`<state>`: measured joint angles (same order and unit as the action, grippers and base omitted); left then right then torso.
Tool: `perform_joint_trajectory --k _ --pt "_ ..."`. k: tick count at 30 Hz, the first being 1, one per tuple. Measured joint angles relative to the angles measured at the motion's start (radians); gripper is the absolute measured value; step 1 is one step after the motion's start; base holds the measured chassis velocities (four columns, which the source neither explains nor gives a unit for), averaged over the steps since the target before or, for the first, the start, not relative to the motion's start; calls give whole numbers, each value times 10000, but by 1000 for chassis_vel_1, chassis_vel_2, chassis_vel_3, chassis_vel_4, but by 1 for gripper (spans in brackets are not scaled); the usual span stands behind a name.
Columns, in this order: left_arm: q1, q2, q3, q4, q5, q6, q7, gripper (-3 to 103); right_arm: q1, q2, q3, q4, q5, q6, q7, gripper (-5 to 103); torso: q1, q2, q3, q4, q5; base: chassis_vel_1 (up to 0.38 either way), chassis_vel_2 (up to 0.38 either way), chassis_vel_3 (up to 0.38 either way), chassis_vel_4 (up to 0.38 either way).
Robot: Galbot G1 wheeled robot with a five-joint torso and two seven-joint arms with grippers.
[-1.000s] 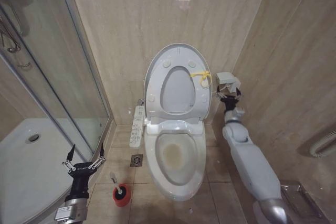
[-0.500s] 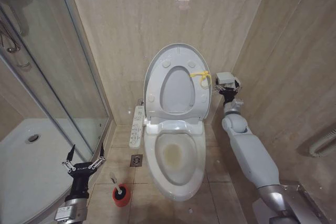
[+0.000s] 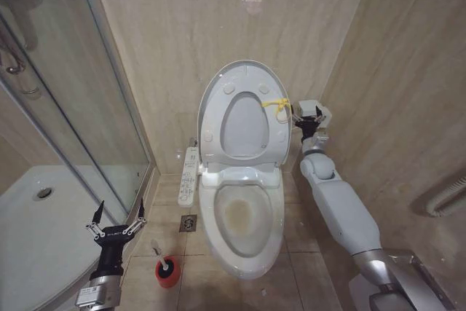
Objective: Open the toilet lid, clean the toilet bowl with a toilet brush, close the toilet lid, and flush.
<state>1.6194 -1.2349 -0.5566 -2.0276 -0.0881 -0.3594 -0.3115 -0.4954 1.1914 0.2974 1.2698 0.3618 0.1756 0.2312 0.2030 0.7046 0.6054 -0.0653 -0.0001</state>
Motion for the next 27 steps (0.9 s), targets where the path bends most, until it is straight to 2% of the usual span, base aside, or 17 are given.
perform_joint_trajectory --k 7,14,25,27 --pt "0 0 0 0 0 0 0 100 -296 -193 -222 447 307 -61 104 100 -1 1 -2 3 -2 0 0 0 0" --pt "1 0 0 0 0 0 0 100 -1428 -754 -250 1607 679 -86 121 100 -2 1 -2 5 0 0 0 0 0" --pt "4 0 2 -1 0 0 1 100 -3951 -1078 723 3452 797 -122 50 100 -1 -2 1 26 8 0 0 0 0" --pt "2 0 1 0 0 0 -1 100 -4624 -1122 1063 3969 843 -126 33 100 -1 -2 2 22 5 0 0 0 0"
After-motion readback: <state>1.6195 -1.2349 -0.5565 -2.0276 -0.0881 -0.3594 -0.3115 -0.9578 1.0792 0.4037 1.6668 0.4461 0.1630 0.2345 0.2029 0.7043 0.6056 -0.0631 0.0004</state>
